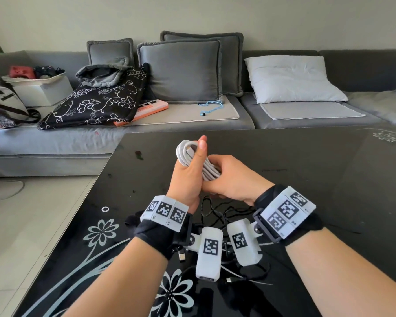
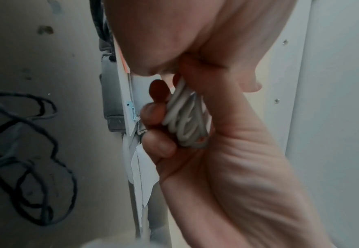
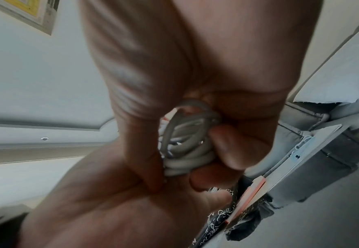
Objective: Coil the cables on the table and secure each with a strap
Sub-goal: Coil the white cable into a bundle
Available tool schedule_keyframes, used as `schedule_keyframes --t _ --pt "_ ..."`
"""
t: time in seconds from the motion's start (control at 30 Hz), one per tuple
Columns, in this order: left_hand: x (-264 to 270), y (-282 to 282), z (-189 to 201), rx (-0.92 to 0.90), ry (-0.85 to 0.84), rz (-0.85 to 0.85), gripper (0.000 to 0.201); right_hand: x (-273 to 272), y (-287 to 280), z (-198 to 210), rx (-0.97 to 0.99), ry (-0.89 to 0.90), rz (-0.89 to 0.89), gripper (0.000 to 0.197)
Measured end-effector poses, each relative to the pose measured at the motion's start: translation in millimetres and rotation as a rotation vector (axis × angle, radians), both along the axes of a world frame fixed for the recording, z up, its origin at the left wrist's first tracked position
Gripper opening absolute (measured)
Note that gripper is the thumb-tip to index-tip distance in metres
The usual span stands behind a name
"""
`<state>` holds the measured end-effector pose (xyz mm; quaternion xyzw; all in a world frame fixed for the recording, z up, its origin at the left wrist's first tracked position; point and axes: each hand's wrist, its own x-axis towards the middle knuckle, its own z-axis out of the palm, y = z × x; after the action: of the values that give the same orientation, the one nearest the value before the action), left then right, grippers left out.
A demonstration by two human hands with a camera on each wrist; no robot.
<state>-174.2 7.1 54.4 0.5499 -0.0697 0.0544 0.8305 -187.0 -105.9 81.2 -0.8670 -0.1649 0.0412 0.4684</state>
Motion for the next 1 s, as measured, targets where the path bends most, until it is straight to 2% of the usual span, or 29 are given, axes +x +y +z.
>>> schedule_keyframes --t 0.2,0.37,0.4,0.47,0.53,0.57,0.6,0.7,0.87,0.93,1.0 --pt "-2 -3 -2 0.018 0.041 -0.003 0.038 -2 1 -1 -0.234 -0.126 -0.053 0.005" --pt "1 10 -7 0.070 0.022 0.068 0.011 1 -8 4 -0.496 -0.209 -0.041 0.009" --pt "1 14 -5 0.128 -0.003 0.100 0.014 1 -10 3 -0.528 -0.207 -0.045 0.011" --pt "1 21 -4 0.355 -0.089 0.142 0.020 1 -12 0 -0.566 -0.194 -0.045 0.009" --pt "1 25 -5 0.614 -0.131 0.134 0.010 1 -13 -2 -0.584 -0.206 -0.044 0.007" --pt "0 26 -6 0.677 -0.121 0.108 0.006 2 -14 -3 -0.579 -0.222 -0.045 0.008" --pt "0 27 -9 0.702 -0.111 0.078 0.015 3 -16 -3 -0.564 -0.234 -0.050 0.009" --pt "0 28 -10 0.620 -0.085 0.060 0.026 6 -21 -5 -0.407 -0.222 -0.063 0.019" --pt "5 29 -5 0.441 -0.056 0.096 0.026 4 -15 -7 0.182 -0.071 -0.106 0.031" --pt "6 29 -4 0.344 -0.012 0.129 0.029 3 -10 -7 0.393 -0.074 -0.131 0.027" --pt "5 28 0 0.274 0.003 0.167 0.030 2 -3 -7 0.507 -0.109 -0.165 0.018"
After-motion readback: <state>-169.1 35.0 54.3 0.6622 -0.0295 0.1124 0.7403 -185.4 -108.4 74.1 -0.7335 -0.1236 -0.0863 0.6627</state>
